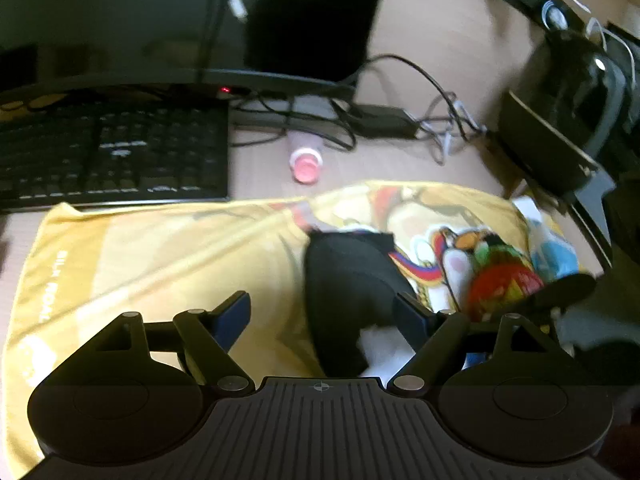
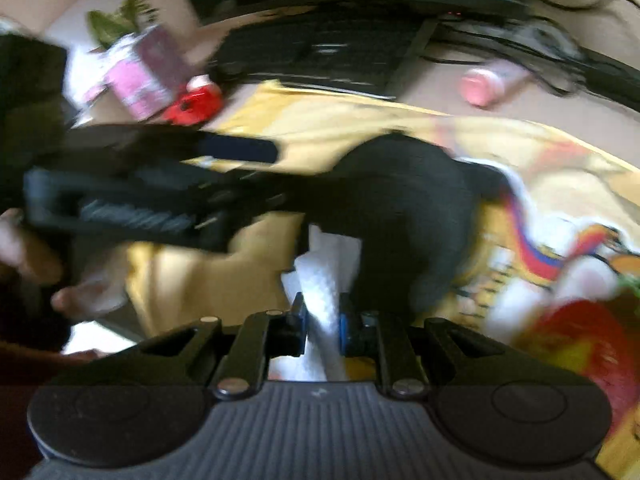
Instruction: Clean container
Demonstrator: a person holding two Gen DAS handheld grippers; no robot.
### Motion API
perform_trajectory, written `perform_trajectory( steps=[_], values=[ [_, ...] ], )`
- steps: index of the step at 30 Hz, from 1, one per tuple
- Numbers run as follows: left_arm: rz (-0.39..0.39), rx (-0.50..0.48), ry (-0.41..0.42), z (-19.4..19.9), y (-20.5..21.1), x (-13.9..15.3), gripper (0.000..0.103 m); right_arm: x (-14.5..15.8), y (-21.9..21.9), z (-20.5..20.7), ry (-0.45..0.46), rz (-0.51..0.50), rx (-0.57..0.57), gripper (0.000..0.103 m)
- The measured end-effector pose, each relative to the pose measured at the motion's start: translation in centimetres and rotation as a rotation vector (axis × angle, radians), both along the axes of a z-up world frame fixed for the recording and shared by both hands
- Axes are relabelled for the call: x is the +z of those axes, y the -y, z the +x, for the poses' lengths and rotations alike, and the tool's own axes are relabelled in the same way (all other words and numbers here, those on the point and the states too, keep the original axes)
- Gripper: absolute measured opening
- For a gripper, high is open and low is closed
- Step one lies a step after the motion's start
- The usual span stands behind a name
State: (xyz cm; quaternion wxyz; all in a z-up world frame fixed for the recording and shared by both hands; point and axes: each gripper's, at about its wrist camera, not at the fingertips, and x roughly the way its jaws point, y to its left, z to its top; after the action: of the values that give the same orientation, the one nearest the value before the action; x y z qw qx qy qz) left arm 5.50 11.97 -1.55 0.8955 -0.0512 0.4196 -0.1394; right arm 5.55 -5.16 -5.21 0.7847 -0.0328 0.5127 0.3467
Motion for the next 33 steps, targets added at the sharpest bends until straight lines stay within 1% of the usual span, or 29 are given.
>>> perform_trajectory(
  steps=[3, 4, 6, 9, 13, 15, 16, 18, 20, 21, 23, 24, 26, 28, 30, 32, 33],
  values=[
    [0.002, -0.009, -0.010, -0.3, 0.5, -0.1, 0.083, -0.1, 2.0, 0.2, -0.006, -0.018, -0.067, 0.014],
    [0.001, -0.009, -0.012, -0.4, 0.5, -0.1, 0.083, -0.1, 2.7, 0.2, -0.012, -0.015, -0.087, 0.011],
    [-0.001, -0.008, -0.015, -0.6, 0.5, 0.0, 0.083, 0.0, 4.0, 0.1, -0.023, -0.015, -0.121, 0.011],
    [-0.003, 0.000, -0.028, -0.5, 0.5, -0.1, 0.084, 0.7, 5.0, 0.2, -0.004, -0.031, -0.151, 0.011],
    [-0.006, 0.021, -0.073, 0.5, 0.6, -1.1, 0.084, 2.4, 5.7, 1.8, -0.015, 0.029, -0.179, 0.011],
    [-0.016, 0.011, -0.075, 1.1, 0.7, -1.2, 0.084, 3.2, 5.5, 3.4, -0.027, 0.069, -0.196, 0.011],
    [-0.012, 0.009, -0.071, 1.4, 0.9, -1.2, 0.083, 3.6, 5.3, 4.3, -0.028, 0.087, -0.202, 0.011],
    [-0.003, 0.009, -0.065, 2.1, 1.1, -1.4, 0.073, 4.1, 5.0, 5.8, -0.038, 0.122, -0.228, 0.011],
    [0.000, 0.014, -0.064, 2.8, 1.3, -1.6, 0.058, 4.0, 4.7, 7.8, -0.073, 0.183, -0.243, 0.012],
    [-0.002, 0.018, -0.065, 3.2, 1.4, -1.8, 0.056, 3.6, 4.3, 8.7, -0.087, 0.191, -0.241, 0.011],
    [-0.008, 0.030, -0.081, 3.9, 1.5, -2.2, 0.049, 2.7, 3.3, 10.5, -0.111, 0.191, -0.233, 0.012],
    [-0.009, 0.035, -0.092, 4.2, 1.6, -2.3, 0.048, 2.2, 2.9, 11.5, -0.124, 0.191, -0.229, 0.012],
    [0.001, 0.035, -0.109, 4.7, 1.9, -2.6, 0.048, 1.4, 1.9, 12.4, -0.094, 0.129, -0.193, 0.012],
    [0.030, 0.028, -0.124, 4.9, 2.2, -2.7, 0.048, 0.8, 1.1, 13.0, -0.055, 0.059, -0.157, 0.012],
    [0.046, 0.033, -0.141, 4.9, 2.2, -2.8, 0.049, 0.4, 1.8, 13.0, -0.033, 0.031, -0.148, 0.012],
    [0.055, 0.047, -0.149, 5.0, 2.1, -2.5, 0.050, 0.5, 3.4, 12.9, -0.026, 0.039, -0.174, 0.011],
    [0.068, 0.049, -0.134, 4.9, 2.1, -1.9, 0.050, 0.7, 4.6, 12.7, -0.024, 0.054, -0.201, 0.011]
  ],
)
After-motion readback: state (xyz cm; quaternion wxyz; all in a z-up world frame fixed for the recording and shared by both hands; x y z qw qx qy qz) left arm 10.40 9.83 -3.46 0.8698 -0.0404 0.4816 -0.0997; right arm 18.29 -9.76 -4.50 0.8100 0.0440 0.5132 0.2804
